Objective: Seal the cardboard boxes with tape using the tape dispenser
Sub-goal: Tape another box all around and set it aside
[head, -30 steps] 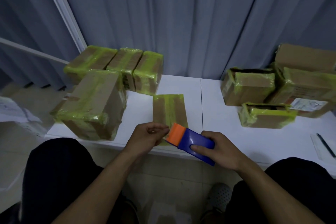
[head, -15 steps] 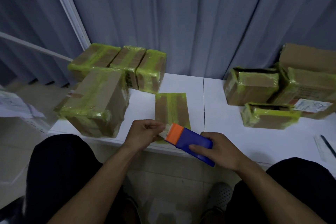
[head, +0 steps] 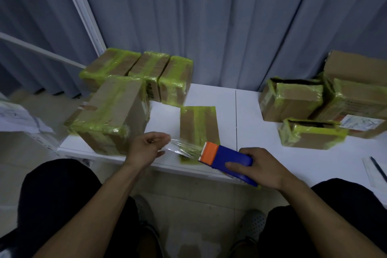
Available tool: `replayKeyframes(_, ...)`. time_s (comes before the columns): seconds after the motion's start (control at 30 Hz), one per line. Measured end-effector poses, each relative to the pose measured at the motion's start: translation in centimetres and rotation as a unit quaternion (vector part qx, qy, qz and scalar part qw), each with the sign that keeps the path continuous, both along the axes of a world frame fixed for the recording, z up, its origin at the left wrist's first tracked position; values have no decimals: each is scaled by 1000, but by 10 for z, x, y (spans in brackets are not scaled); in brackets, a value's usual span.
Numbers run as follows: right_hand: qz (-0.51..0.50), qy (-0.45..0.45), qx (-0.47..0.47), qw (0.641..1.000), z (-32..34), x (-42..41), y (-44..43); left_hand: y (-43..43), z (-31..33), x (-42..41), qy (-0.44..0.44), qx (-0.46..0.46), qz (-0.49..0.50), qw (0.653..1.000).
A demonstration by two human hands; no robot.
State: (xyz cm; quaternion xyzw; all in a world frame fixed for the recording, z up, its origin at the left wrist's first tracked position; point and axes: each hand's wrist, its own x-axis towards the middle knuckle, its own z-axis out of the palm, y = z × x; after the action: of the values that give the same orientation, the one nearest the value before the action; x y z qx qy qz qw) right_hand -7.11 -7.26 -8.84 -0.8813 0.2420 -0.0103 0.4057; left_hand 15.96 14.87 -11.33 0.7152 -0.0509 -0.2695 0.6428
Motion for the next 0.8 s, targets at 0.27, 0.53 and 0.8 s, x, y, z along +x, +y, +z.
replayKeyframes(0.27,23,54,-121,991,2,22,12,6,-37,-2,-4,35,60,998)
replayKeyframes(0.53,38,133,-222,965,5,59,30,1,-68,1,-47,96,79,991)
replayKeyframes(0.8,26,193,-248,949,-2,87,40,-7,-84,2,-39,106,96,989)
